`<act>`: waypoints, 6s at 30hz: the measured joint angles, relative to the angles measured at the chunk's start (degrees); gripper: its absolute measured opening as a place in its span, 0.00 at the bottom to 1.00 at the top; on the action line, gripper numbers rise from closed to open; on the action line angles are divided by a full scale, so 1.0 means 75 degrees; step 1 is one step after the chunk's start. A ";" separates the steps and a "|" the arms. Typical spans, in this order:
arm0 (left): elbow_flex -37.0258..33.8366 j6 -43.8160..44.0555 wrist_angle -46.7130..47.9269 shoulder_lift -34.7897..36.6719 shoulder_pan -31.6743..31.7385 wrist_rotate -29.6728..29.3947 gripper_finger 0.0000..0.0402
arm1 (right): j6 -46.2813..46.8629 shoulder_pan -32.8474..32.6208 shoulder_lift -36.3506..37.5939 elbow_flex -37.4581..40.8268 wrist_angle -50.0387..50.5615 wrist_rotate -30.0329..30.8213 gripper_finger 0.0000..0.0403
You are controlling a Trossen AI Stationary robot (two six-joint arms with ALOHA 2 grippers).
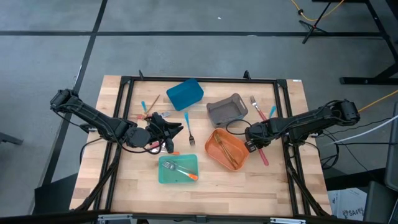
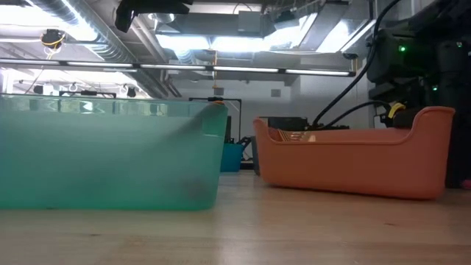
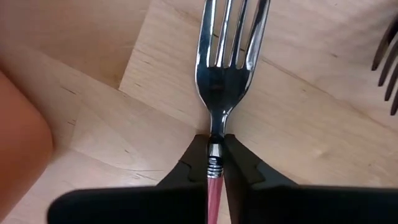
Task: Sort silverware by color (type)
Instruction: Put the pink fork into the blue bin
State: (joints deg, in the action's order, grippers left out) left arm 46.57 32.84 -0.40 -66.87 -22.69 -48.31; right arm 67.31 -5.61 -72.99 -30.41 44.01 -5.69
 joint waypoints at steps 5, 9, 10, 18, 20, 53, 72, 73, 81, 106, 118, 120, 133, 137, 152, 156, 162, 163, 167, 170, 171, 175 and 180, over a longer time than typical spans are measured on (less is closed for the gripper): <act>0.0000 0.0000 -0.0003 0.0000 0.0002 0.0000 0.18 | 0.0003 0.0000 0.0000 0.0000 0.0002 0.0000 0.01; 0.0000 0.0000 -0.0001 0.0000 0.0001 0.0000 0.18 | 0.0003 0.0000 0.0000 0.0000 0.0003 0.0003 0.00; 0.0000 0.0000 -0.0002 0.0000 -0.0001 0.0000 0.18 | 0.0003 0.0000 0.0000 0.0000 0.0003 0.0003 0.00; 0.0000 0.0000 -0.0003 0.0000 -0.0001 0.0000 0.18 | -0.0003 0.0000 0.0020 0.0000 0.0020 -0.0026 0.00; 0.0000 0.0000 -0.0002 0.0000 -0.0001 0.0000 0.18 | -0.0006 0.0000 0.0020 0.0000 0.0050 -0.0083 0.00; 0.0001 0.0000 -0.0001 0.0000 0.0002 0.0000 0.18 | -0.0041 -0.0006 0.0006 -0.0478 0.0558 0.0217 0.26; 0.0003 0.0000 -0.0002 0.0002 0.0002 -0.0030 0.18 | 0.0091 -0.0970 0.0005 -0.0490 0.0484 0.0649 0.26; 0.0003 0.0000 -0.0001 0.0002 0.0002 -0.0029 0.18 | 0.0151 -0.1010 0.0003 -0.0490 0.0484 0.0702 0.26; 0.0003 0.0000 -0.0003 0.0003 0.0002 -0.0029 0.18 | 0.0184 -0.1003 0.0003 -0.0490 0.0475 0.0956 0.26; 0.0003 0.0003 -0.0003 0.0002 0.0002 -0.0029 0.18 | 0.0183 -0.1003 -0.0799 -0.0510 0.0076 0.0679 0.26; 0.0003 0.0002 -0.0003 0.0002 0.0002 -0.0029 0.18 | 0.0198 -0.1003 -0.0804 -0.0501 0.0073 0.0676 0.12; 0.0003 0.0000 -0.0003 0.0003 0.0002 -0.0029 0.18 | 0.0198 -0.1003 -0.0804 -0.0498 0.0076 0.0674 0.09; 0.0003 0.0001 -0.0003 0.0003 0.0002 -0.0029 0.18 | 0.0195 -0.1003 -0.0784 -0.0495 0.0093 0.0673 0.04; 0.0003 0.0001 -0.0003 0.0001 0.0002 -0.0029 0.18 | 0.0161 -0.1000 -0.0789 -0.0657 0.0314 0.0618 0.03; 0.0003 0.0000 -0.0003 0.0003 0.0002 -0.0029 0.18 | -0.0088 -0.1001 -0.0796 -0.2070 0.2240 0.1085 0.03; 0.0003 0.0002 -0.0003 0.0003 0.0002 -0.0029 0.18 | -0.0245 -0.1003 -0.0790 -0.2622 0.2892 0.1357 0.03; 0.0003 0.0000 -0.0004 0.0003 0.0003 -0.0029 0.18 | -0.0450 -0.1002 -0.0788 -0.3620 0.3573 0.2006 0.03; 0.0003 0.0000 -0.0003 0.0003 0.0002 -0.0029 0.18 | -0.0494 -0.1000 -0.0787 -0.3789 0.3579 0.2126 0.03; 0.0003 0.0000 -0.0003 0.0003 0.0002 -0.0029 0.18 | -0.0897 -0.1002 -0.0787 -0.4426 0.3597 0.2569 0.03; 0.0003 0.0000 -0.0004 0.0003 0.0002 -0.0029 0.18 | -0.1211 -0.1001 -0.0787 -0.4822 0.3524 0.2902 0.03; 0.0003 0.0000 -0.0003 0.0003 0.0002 -0.0029 0.18 | -0.1266 -0.1003 -0.0787 -0.4957 0.3494 0.3032 0.03; 0.0003 0.0000 -0.0003 0.0003 0.0004 -0.0029 0.18 | -0.1609 -0.1000 -0.0778 -0.5281 0.3124 0.3534 0.03; 0.0003 0.0000 -0.0003 0.0003 0.0011 -0.0029 0.18 | -0.2384 -0.1000 -0.0775 -0.5359 0.1773 0.4076 0.03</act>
State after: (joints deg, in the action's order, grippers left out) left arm 46.59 32.84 -0.43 -66.85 -22.61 -48.53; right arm 49.43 -13.10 -78.81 -70.61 57.31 24.88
